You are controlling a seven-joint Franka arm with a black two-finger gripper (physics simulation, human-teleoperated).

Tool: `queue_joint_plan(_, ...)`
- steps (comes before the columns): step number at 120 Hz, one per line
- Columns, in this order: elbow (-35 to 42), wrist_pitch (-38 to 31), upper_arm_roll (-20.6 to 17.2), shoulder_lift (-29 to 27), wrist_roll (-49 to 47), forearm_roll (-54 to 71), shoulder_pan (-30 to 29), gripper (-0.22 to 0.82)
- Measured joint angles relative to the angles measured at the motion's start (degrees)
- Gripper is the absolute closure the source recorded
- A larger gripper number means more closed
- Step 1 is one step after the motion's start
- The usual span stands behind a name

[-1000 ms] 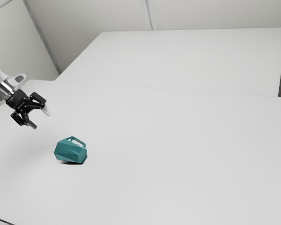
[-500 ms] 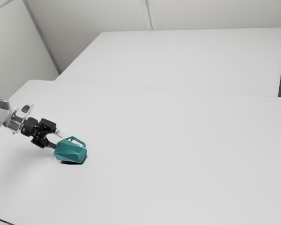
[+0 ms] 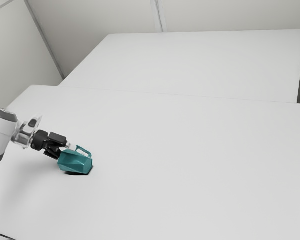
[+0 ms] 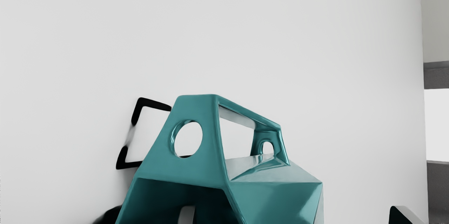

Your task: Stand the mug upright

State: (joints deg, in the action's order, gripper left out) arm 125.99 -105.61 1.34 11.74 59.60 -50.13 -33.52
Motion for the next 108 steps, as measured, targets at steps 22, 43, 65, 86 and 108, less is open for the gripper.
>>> queue_joint_plan(22, 0.1, -0.6, 0.0, 0.1, 2.6, -0.4, -0.1, 0.25)
queue_joint_plan(43, -0.1, -0.7, -0.1, 0.1, 4.4, -0.5, -0.1, 0.54)
queue_joint_plan(65, -0.7, -0.3, -0.1, 0.0, 5.7, -0.5, -0.1, 0.64)
queue_joint_plan(86, -1.9, 1.0, -0.7, 0.0, 6.6, -1.8, 0.7, 0.71)
queue_joint_plan(108, -5.6, 1.6, -4.5, -0.1, 6.4, -2.2, 1.1, 0.76)
